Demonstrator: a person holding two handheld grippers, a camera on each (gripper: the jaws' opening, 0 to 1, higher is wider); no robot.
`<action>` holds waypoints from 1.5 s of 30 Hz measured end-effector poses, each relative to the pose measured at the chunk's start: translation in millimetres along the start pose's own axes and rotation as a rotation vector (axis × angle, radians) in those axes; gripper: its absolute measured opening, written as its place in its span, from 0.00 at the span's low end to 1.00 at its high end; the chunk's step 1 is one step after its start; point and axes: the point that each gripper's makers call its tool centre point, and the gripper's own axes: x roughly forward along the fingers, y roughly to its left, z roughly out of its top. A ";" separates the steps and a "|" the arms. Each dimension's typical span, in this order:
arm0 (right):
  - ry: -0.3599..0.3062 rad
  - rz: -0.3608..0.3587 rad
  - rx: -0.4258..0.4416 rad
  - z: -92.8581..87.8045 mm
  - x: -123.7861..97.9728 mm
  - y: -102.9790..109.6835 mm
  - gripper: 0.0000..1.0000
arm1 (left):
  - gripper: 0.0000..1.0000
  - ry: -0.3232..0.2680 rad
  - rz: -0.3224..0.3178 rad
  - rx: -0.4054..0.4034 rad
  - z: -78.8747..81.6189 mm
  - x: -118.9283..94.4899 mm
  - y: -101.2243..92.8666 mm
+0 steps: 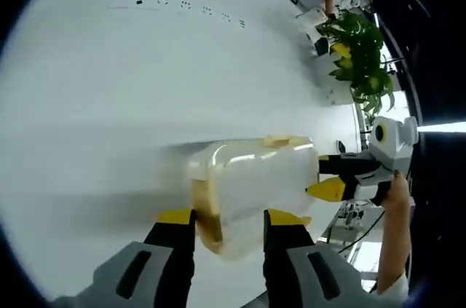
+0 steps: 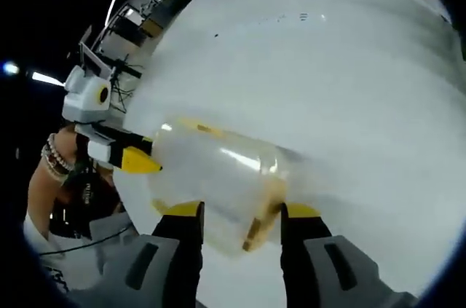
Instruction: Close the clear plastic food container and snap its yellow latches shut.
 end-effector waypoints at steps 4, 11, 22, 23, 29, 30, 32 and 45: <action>0.003 0.004 -0.002 0.1 0.0 -1.0 0.39 | 0.29 0.005 -0.001 -0.003 -0.1 -2.0 1.5; 0.004 -0.004 -0.007 0.1 0.0 -1.8 0.39 | 0.50 0.007 0.118 0.075 0.6 -5.8 14.8; 0.004 -0.016 -0.010 0.0 -0.4 -1.4 0.39 | 0.32 0.027 0.140 0.164 -0.2 -7.4 -1.8; 0.003 -0.018 -0.011 -0.2 -0.4 -1.3 0.39 | 0.31 0.027 0.144 0.174 -0.3 -7.4 -3.0; 0.004 -0.025 -0.011 -0.7 -0.5 -0.6 0.38 | 0.27 0.050 0.174 0.211 -0.1 -6.8 -4.5; 0.005 -0.026 -0.012 -0.7 -0.5 -0.6 0.38 | 0.26 0.053 0.173 0.209 0.2 -6.8 -3.8; 0.006 -0.027 -0.006 -0.9 -0.3 -0.4 0.37 | 0.25 0.059 0.168 0.203 0.4 -6.2 -3.0; 0.011 -0.013 0.019 -0.8 2.9 -1.2 0.36 | 0.21 0.045 0.137 0.141 0.6 -5.8 0.1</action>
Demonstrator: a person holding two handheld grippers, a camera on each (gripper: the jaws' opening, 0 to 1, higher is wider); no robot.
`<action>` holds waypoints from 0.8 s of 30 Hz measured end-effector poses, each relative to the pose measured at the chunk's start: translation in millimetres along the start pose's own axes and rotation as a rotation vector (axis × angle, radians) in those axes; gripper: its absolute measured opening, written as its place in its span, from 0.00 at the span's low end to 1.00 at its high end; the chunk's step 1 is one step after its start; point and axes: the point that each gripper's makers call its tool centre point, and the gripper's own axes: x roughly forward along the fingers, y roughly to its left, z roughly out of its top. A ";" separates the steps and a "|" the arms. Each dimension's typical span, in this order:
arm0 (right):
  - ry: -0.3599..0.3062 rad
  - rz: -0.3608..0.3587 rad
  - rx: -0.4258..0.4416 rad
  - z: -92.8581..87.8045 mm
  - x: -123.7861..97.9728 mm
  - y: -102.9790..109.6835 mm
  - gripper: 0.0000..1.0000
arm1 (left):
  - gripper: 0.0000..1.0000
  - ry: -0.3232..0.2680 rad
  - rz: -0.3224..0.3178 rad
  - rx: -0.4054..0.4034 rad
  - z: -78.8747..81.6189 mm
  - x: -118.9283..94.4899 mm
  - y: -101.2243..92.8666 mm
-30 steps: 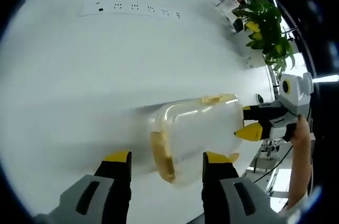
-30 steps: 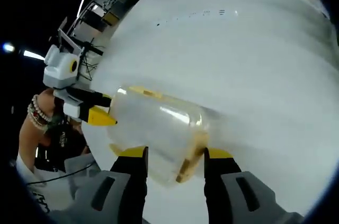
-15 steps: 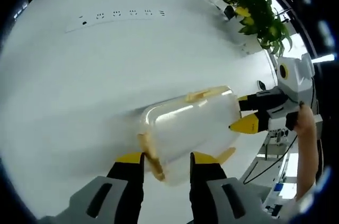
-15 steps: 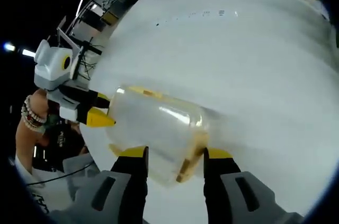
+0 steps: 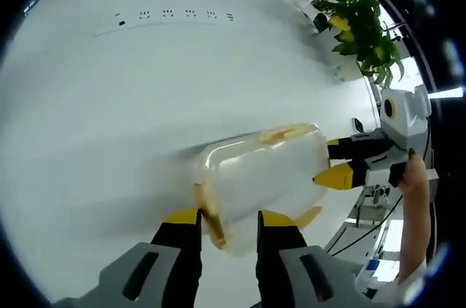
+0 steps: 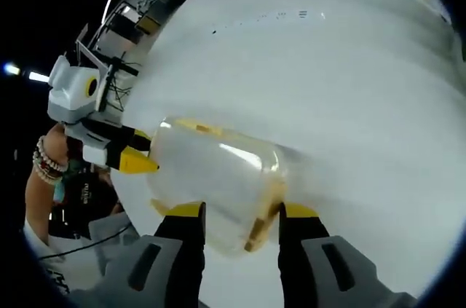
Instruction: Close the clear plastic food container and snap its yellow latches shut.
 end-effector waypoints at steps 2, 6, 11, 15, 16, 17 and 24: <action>-0.004 -0.001 0.003 -0.4 0.1 0.8 0.35 | 0.20 -0.005 -0.011 -0.013 -0.4 0.4 0.4; 0.004 -0.004 0.009 -1.6 0.9 2.3 0.35 | 0.19 0.006 -0.028 -0.035 0.5 1.5 0.6; 0.005 0.018 0.003 -5.6 -6.2 3.3 0.34 | 0.18 0.014 -0.038 -0.087 -4.9 2.0 2.6; 0.008 0.014 0.014 -9.7 -12.8 1.2 0.35 | 0.18 -0.010 -0.084 -0.070 -4.8 2.0 -1.9; 0.011 0.013 0.015 -9.2 -12.0 1.1 0.35 | 0.18 -0.009 -0.079 -0.072 -4.6 2.1 -2.7; 0.014 0.012 0.016 -11.3 -14.6 0.1 0.35 | 0.18 -0.006 -0.076 -0.073 -3.3 2.6 -2.8; 0.008 0.012 0.018 -11.0 -13.5 -1.0 0.35 | 0.19 -0.006 -0.076 -0.057 -0.6 3.4 -4.9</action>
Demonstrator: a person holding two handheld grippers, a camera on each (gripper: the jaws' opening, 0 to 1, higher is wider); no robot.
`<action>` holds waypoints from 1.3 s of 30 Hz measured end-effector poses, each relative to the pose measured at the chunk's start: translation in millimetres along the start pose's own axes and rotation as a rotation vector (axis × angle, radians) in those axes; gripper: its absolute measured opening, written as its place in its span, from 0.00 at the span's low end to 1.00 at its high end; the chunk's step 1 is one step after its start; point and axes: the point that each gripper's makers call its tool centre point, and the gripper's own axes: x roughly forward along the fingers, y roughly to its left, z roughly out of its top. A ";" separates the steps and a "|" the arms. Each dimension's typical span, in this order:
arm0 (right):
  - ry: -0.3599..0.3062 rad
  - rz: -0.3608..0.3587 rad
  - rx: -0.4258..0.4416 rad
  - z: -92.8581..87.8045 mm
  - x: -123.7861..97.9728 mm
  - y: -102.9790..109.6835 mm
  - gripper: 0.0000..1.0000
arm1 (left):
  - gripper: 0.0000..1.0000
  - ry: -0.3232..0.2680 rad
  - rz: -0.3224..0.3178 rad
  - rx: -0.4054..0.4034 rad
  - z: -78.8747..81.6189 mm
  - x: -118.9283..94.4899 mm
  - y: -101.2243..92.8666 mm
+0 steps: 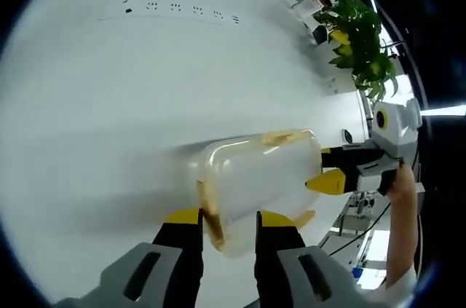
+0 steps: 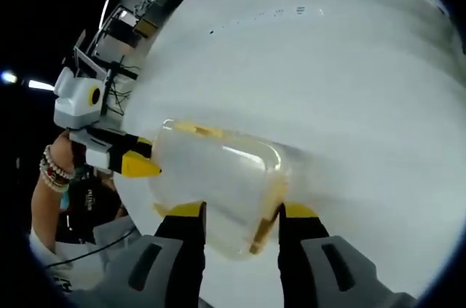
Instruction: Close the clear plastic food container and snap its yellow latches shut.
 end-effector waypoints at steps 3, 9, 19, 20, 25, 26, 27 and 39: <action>0.002 -0.005 -0.009 -0.4 -0.5 -0.1 0.36 | 0.20 -0.012 -0.006 0.015 1.5 0.1 0.2; 0.005 -0.011 -0.027 2.8 2.7 0.3 0.37 | 0.21 -0.032 -0.017 0.045 3.7 0.3 0.0; -0.014 -0.048 -0.104 9.7 9.5 4.0 0.42 | 0.23 -0.113 0.020 0.270 14.0 -3.1 -2.0; -0.011 -0.060 -0.122 10.2 10.2 4.8 0.44 | 0.23 -0.118 0.022 0.293 14.0 -3.9 -2.4; 0.007 -0.187 -0.315 19.5 3.0 4.8 0.43 | 0.24 -0.151 0.046 0.371 14.9 -12.7 2.6; 0.002 -0.214 -0.352 23.8 2.5 4.5 0.43 | 0.23 -0.176 0.062 0.421 17.9 -15.6 4.1; -0.001 -0.234 -0.378 25.6 1.9 3.5 0.44 | 0.23 -0.184 0.070 0.420 18.3 -16.8 5.1; -0.016 -0.320 -0.607 36.9 -9.3 14.5 0.27 | 0.12 -0.378 0.011 0.518 30.2 -42.1 -19.7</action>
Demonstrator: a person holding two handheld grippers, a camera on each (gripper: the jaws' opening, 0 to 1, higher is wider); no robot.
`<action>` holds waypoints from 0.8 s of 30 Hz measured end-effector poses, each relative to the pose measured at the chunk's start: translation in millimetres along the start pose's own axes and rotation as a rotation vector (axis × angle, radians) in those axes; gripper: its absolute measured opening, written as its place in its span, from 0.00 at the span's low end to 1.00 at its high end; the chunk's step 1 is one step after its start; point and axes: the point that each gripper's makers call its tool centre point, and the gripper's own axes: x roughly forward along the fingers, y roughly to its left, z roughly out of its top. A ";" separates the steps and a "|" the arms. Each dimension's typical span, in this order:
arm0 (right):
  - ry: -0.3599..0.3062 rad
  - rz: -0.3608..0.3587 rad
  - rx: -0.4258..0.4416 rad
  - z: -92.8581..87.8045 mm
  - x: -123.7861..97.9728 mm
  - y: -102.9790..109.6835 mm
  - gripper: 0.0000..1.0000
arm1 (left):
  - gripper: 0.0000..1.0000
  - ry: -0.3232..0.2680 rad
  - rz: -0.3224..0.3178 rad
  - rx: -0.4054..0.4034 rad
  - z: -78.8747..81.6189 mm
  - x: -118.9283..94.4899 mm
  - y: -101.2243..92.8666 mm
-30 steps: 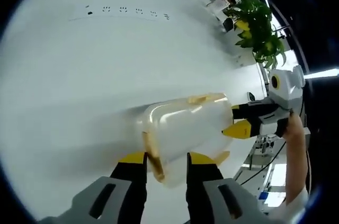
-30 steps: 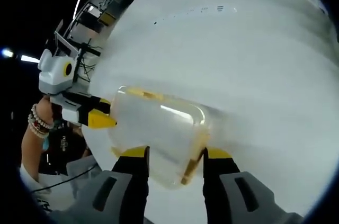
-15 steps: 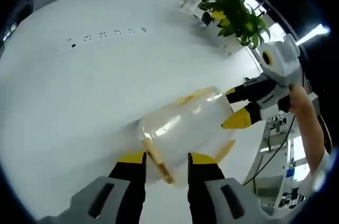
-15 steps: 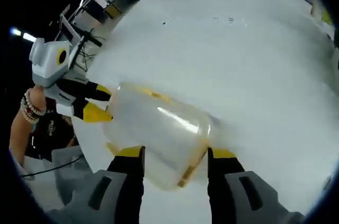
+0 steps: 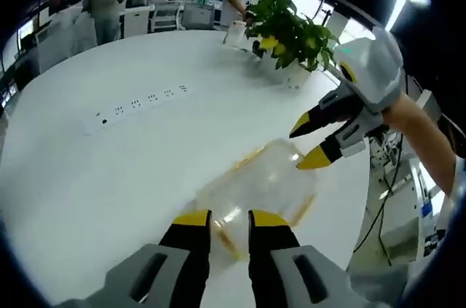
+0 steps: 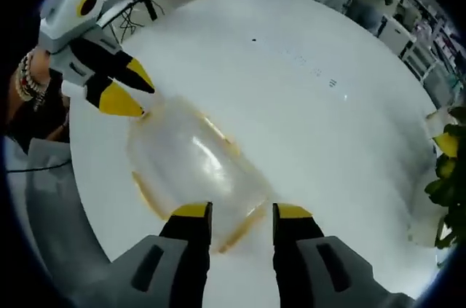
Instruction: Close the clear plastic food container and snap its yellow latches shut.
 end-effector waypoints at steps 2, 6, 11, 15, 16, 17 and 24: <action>-0.031 -0.010 -0.029 7.1 -4.0 -0.9 0.26 | 0.11 -0.030 -0.007 0.031 3.8 0.1 -4.8; -0.060 -0.001 -0.047 15.0 -7.1 0.9 0.19 | 0.07 -0.071 0.007 0.053 6.2 0.8 -12.5; -0.077 0.004 -0.041 20.0 -5.3 1.1 0.10 | 0.00 -0.130 -0.013 0.055 10.6 6.4 -24.2; -0.087 0.016 -0.032 24.1 -1.3 2.7 0.06 | 0.00 -0.162 -0.021 0.086 14.2 15.2 -33.3; -0.088 0.022 -0.033 25.8 0.1 4.6 0.05 | 0.00 -0.160 -0.029 0.074 14.1 19.2 -35.9; -0.093 0.027 -0.038 27.2 0.7 6.2 0.04 | 0.00 -0.161 -0.036 0.076 13.9 21.5 -38.5; -0.122 0.062 -0.045 38.3 5.7 12.8 0.00 | 0.00 -0.171 -0.055 0.084 14.2 36.5 -47.8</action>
